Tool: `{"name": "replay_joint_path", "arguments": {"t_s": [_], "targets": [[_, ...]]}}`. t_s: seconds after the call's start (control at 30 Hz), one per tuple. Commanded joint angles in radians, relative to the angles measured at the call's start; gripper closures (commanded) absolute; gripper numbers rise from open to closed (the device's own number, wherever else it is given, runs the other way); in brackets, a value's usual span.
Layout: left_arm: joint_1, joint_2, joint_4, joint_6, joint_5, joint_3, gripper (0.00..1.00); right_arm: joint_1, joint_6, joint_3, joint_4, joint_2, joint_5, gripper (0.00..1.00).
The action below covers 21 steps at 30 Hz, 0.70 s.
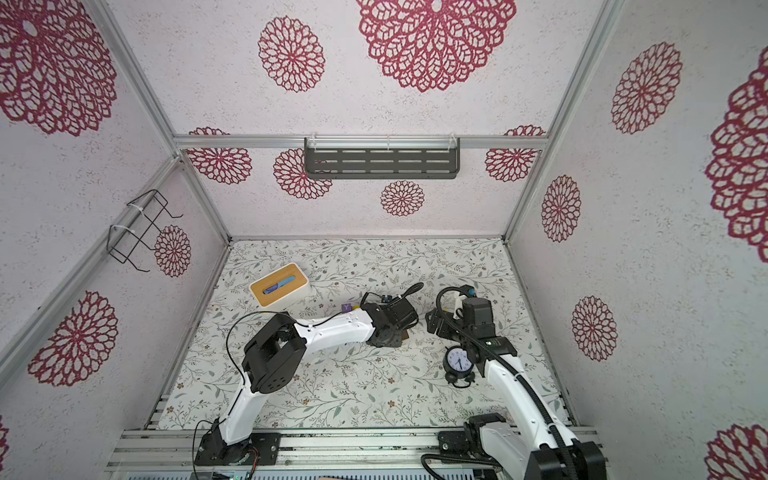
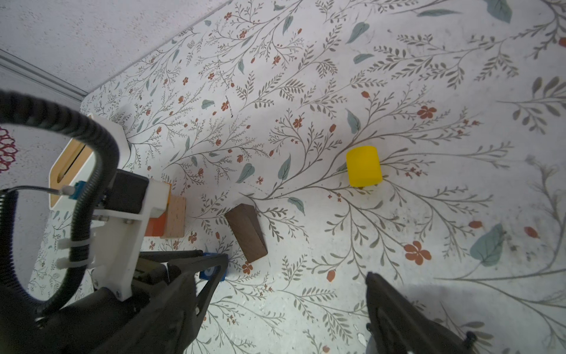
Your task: Build the wood block tower
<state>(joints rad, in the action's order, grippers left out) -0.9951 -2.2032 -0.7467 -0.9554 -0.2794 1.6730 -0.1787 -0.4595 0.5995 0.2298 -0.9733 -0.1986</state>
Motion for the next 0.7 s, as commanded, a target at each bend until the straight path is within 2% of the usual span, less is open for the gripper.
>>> {"name": "replay_joint_path", "arguments": {"t_s": [0.0, 0.23, 0.3, 0.67], "targets": [[0.002, 0.019, -0.007, -0.024, -0.028, 0.013, 0.4, 0.008, -0.018, 0.008, -0.001, 0.04, 0.037, 0.16], [0.003, 0.139, -0.004, -0.028, -0.094, -0.045, 0.16, 0.004, -0.009, 0.031, 0.055, 0.014, 0.043, 0.28], [0.005, 0.202, 0.018, -0.017, -0.11, -0.088, 0.01, -0.019, 0.01, 0.056, 0.095, -0.015, 0.06, 0.31], [0.0, 0.561, 0.042, -0.016, -0.229, -0.34, 0.03, -0.258, -0.064, 0.134, 0.13, -0.125, 0.225, 0.36]]}}
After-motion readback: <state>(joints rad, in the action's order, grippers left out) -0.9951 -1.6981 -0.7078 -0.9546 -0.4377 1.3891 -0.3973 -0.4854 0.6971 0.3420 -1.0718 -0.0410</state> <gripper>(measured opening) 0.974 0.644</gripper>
